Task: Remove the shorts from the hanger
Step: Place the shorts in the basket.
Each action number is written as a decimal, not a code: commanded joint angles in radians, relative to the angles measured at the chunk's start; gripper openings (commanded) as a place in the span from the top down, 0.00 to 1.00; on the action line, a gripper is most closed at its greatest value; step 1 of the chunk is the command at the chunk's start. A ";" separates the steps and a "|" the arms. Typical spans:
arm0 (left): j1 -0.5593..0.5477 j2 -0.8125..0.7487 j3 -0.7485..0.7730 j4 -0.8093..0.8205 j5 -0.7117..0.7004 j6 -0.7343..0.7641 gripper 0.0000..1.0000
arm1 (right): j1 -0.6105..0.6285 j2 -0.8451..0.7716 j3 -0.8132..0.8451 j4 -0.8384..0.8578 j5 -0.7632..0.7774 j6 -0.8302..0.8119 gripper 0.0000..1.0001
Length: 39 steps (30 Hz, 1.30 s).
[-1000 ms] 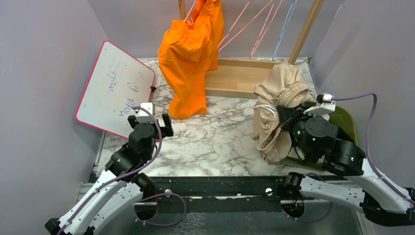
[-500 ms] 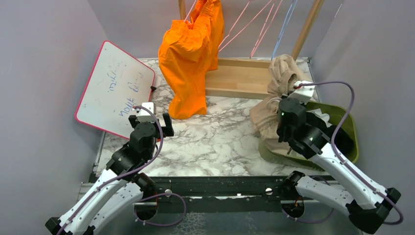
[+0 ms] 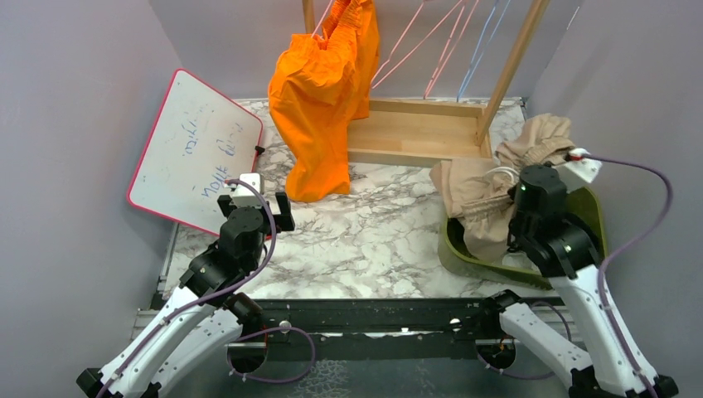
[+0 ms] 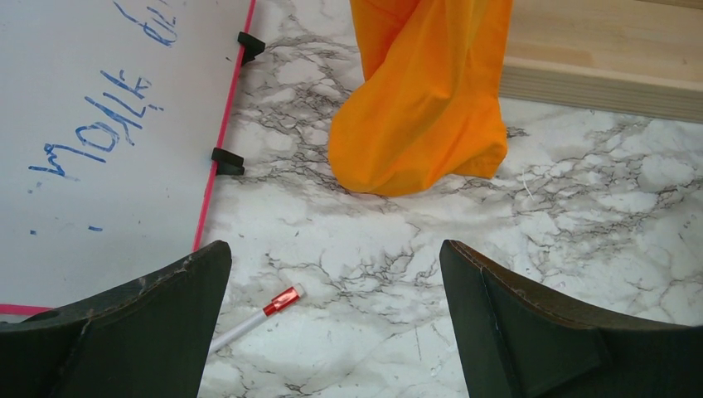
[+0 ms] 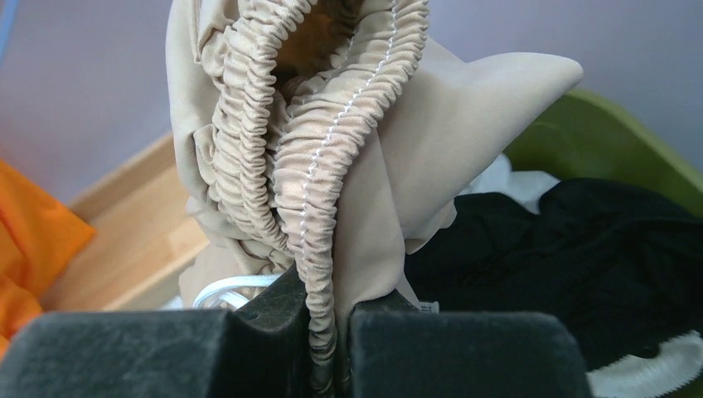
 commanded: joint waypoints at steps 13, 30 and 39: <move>0.007 0.010 -0.006 0.002 0.037 0.005 0.01 | -0.005 -0.186 0.030 -0.239 0.031 0.154 0.99; 0.007 -0.003 -0.007 0.002 0.027 0.001 0.01 | -0.006 0.004 -0.234 0.021 -0.211 0.187 0.99; 0.007 -0.002 -0.008 0.002 0.033 0.003 0.01 | -0.019 -0.035 -0.305 -0.125 -0.119 0.383 0.99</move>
